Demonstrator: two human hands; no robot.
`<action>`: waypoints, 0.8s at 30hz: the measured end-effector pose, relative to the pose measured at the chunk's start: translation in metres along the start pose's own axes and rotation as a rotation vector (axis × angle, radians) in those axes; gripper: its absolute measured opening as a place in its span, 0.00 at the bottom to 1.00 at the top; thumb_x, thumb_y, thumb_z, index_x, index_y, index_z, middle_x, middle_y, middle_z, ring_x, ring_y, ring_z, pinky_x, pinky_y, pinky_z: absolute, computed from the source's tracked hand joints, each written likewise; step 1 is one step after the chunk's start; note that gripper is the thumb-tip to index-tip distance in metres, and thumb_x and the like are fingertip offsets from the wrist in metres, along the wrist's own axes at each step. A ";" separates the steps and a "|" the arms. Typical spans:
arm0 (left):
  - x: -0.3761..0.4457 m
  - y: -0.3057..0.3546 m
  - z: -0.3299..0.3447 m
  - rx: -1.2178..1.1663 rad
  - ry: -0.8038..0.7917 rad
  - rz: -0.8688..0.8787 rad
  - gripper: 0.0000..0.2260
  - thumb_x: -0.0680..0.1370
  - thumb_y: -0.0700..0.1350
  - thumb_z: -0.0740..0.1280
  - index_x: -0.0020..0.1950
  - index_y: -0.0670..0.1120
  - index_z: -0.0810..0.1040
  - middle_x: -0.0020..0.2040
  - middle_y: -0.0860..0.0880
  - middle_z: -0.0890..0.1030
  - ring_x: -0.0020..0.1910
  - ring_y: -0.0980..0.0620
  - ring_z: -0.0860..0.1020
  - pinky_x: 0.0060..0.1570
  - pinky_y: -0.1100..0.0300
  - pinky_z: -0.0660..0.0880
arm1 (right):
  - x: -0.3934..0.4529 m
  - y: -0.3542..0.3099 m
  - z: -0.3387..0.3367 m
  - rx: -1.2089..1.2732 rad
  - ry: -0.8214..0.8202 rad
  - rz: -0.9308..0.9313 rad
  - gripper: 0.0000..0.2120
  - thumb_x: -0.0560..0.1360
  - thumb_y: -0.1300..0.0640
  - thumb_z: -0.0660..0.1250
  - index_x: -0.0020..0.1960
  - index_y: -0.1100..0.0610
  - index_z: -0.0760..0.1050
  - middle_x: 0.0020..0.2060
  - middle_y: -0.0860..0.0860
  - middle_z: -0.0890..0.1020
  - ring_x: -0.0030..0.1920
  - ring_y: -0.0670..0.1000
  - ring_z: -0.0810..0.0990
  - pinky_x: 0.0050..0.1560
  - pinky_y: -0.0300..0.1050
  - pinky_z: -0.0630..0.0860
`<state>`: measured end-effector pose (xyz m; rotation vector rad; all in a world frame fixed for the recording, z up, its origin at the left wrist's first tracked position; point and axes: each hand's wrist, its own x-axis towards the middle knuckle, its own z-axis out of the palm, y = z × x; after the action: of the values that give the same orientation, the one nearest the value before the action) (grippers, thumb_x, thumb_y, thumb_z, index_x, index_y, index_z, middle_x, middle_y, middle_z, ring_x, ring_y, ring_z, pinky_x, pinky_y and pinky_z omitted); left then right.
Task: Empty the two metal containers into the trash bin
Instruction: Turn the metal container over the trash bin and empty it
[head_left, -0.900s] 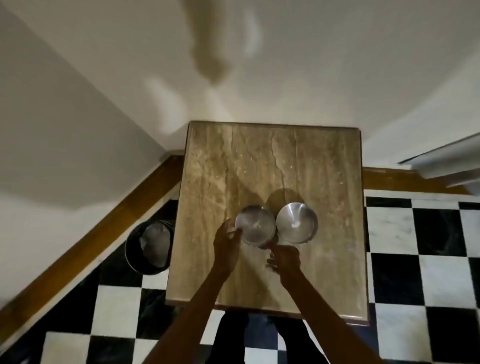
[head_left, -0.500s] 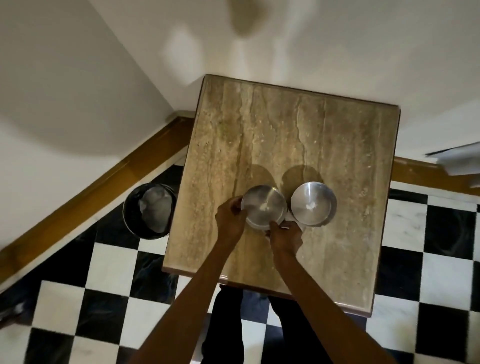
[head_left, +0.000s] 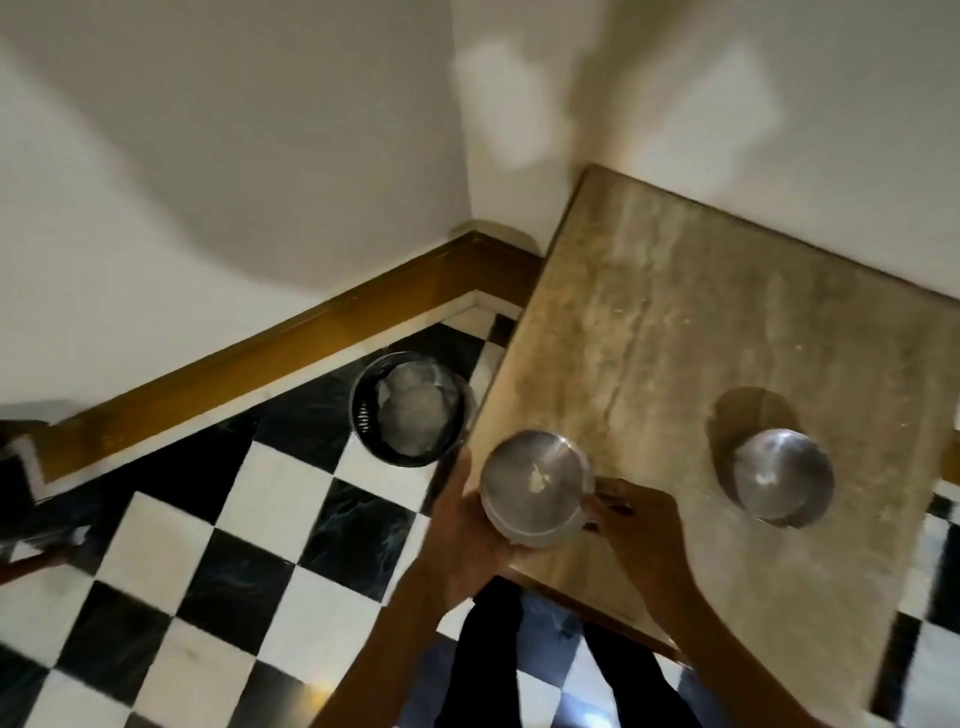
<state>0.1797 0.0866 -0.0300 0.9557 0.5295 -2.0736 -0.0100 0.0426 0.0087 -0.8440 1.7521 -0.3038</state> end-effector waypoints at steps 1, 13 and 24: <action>-0.005 0.003 -0.003 -0.076 -0.081 -0.035 0.33 0.79 0.68 0.60 0.73 0.45 0.74 0.75 0.36 0.72 0.73 0.32 0.69 0.75 0.27 0.55 | -0.003 -0.007 0.004 -0.043 -0.022 -0.032 0.11 0.70 0.64 0.75 0.33 0.50 0.85 0.28 0.46 0.86 0.32 0.44 0.85 0.43 0.52 0.85; 0.023 0.110 -0.089 -0.278 -0.177 0.203 0.37 0.71 0.71 0.68 0.67 0.44 0.80 0.67 0.36 0.80 0.65 0.33 0.78 0.65 0.39 0.74 | 0.063 -0.086 0.161 -0.395 -0.097 -0.339 0.12 0.76 0.51 0.71 0.57 0.54 0.85 0.48 0.53 0.83 0.46 0.50 0.81 0.43 0.37 0.77; 0.115 0.180 -0.156 1.326 0.744 0.680 0.45 0.64 0.68 0.74 0.75 0.48 0.69 0.72 0.46 0.75 0.69 0.46 0.74 0.65 0.51 0.75 | 0.132 -0.066 0.216 -0.518 -0.353 -0.591 0.18 0.83 0.49 0.59 0.69 0.55 0.73 0.62 0.51 0.79 0.60 0.46 0.80 0.56 0.33 0.79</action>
<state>0.3446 0.0206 -0.2262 2.2545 -0.9009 -1.1900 0.1955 -0.0493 -0.1256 -1.6853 1.2292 -0.0682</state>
